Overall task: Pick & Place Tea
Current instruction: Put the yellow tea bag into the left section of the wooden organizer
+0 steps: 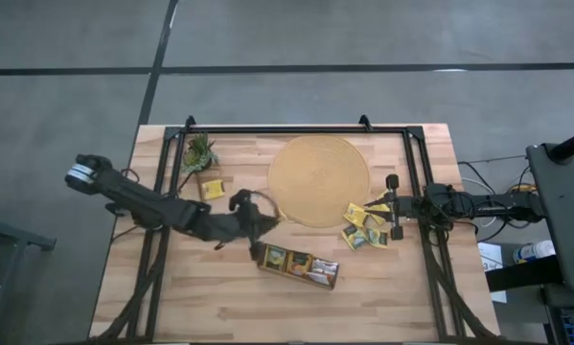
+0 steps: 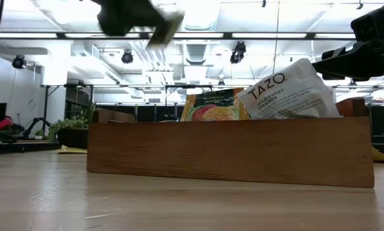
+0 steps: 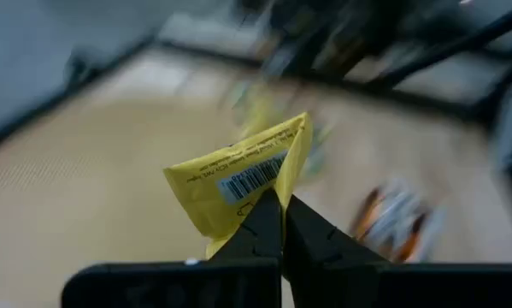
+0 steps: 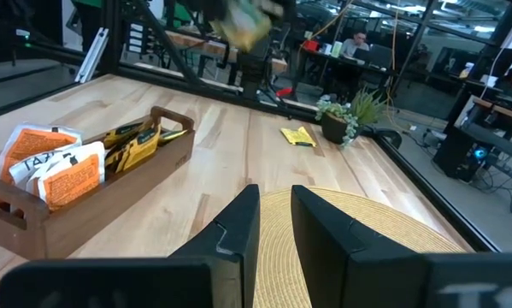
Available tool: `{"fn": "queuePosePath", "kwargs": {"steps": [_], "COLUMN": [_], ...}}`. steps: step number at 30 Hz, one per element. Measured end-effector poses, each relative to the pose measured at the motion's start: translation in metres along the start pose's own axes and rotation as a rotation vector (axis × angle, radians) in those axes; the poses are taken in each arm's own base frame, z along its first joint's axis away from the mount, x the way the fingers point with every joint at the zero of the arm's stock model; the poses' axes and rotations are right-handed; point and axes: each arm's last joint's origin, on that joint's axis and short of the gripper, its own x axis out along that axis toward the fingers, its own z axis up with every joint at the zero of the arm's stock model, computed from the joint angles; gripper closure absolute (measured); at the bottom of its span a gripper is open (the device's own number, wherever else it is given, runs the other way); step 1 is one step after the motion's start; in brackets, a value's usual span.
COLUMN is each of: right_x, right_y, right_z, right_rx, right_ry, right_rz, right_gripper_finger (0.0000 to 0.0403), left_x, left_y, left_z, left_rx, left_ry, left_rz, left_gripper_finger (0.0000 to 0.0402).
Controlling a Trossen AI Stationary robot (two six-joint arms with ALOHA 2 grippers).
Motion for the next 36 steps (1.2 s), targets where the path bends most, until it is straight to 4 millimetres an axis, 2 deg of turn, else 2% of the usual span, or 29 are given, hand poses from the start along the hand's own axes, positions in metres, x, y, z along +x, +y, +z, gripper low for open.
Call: {"fn": "queuePosePath", "kwargs": {"steps": [4,8,12,16,25,31,36], "right_x": [0.000,0.000,0.000,0.000,0.000,-0.001,-0.001], "right_y": [0.000,0.000,0.000,0.000,0.000,0.005,0.006], "right_z": [0.000,0.000,0.000,0.000,0.000,0.004,0.005], "right_rx": [0.000,0.000,0.000,0.000,0.000,0.069,0.072], "right_ry": [0.000,0.000,0.000,0.000,0.000,-0.068,-0.083], "right_rz": [0.000,-0.001,-0.001,-0.001,0.000,0.196,0.247], "right_gripper_finger": [0.0335,0.0335,0.0335,0.0335,0.0335,0.0335,0.0335], "left_x": [-0.009,-0.012,-0.020,-0.027,-0.031,-0.030,-0.030], "left_y": [-0.012,-0.014,-0.009,-0.006,-0.006,-0.006,-0.006], "left_z": [0.002,-0.010,-0.012,-0.015,-0.015,-0.017,-0.017], "left_rx": [0.070,0.073,0.041,0.041,0.044,0.046,0.046], "left_ry": [-0.200,-0.283,-0.436,-0.507,-0.538,-0.516,-0.514], "left_rz": [-0.256,-0.580,-0.739,-0.866,-0.926,-0.924,-0.924], "left_gripper_finger": [0.0401,0.0401,0.0401,0.0401,0.0401,0.0401,0.0401]}}
